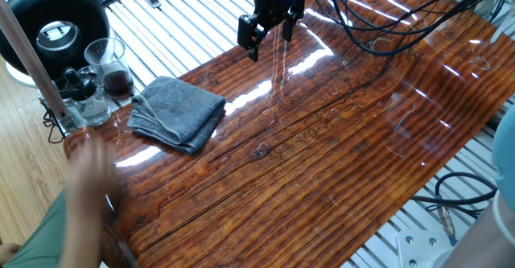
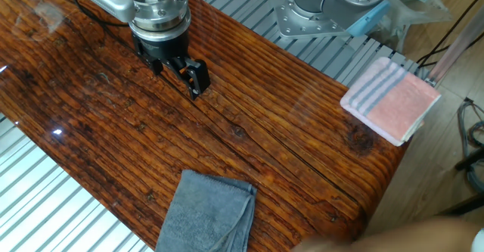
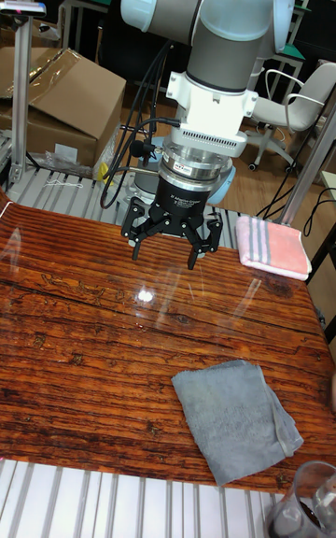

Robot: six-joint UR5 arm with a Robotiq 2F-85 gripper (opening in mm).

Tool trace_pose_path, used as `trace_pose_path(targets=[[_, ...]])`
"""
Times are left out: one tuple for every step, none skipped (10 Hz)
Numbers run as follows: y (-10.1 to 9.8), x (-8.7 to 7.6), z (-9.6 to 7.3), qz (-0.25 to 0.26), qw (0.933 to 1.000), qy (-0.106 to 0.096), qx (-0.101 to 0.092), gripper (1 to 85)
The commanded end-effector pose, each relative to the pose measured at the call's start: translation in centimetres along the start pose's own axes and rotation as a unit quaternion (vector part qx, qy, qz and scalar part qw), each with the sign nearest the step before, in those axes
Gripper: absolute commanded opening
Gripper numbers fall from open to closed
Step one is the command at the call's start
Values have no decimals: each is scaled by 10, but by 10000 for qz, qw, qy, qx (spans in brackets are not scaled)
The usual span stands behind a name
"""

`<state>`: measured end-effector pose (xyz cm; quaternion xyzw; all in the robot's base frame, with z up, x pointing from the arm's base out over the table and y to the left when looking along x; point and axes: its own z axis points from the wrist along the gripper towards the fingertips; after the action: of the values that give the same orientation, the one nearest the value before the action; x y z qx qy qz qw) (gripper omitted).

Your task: Clean the table with a cloth

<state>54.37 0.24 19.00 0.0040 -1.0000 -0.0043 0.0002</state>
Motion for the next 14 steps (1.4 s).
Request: trace_pose_path(targets=[[26,17,-1,-122,9984,322,-458,10],[25,17,-1,-135,9986,315,-405,10],[25,16,-1,-142,9987,307,-390,10],[24,15,-1,-141,9988,292,-366,10],[23,15,0,-148,9988,292,-351,10],[22,15,0,-148,9989,285,-343,10],[23,15,0,-148,9989,285,-351,10],[23,15,0,-156,9989,277,-351,10],[23,15,0,-163,9989,277,-351,10],[24,14,0,-171,9989,276,-352,10],[23,14,0,-186,9989,277,-329,10],[22,14,0,-193,9990,269,-306,10],[21,14,0,-185,9990,270,-306,10],[21,14,0,-185,9990,270,-306,10]])
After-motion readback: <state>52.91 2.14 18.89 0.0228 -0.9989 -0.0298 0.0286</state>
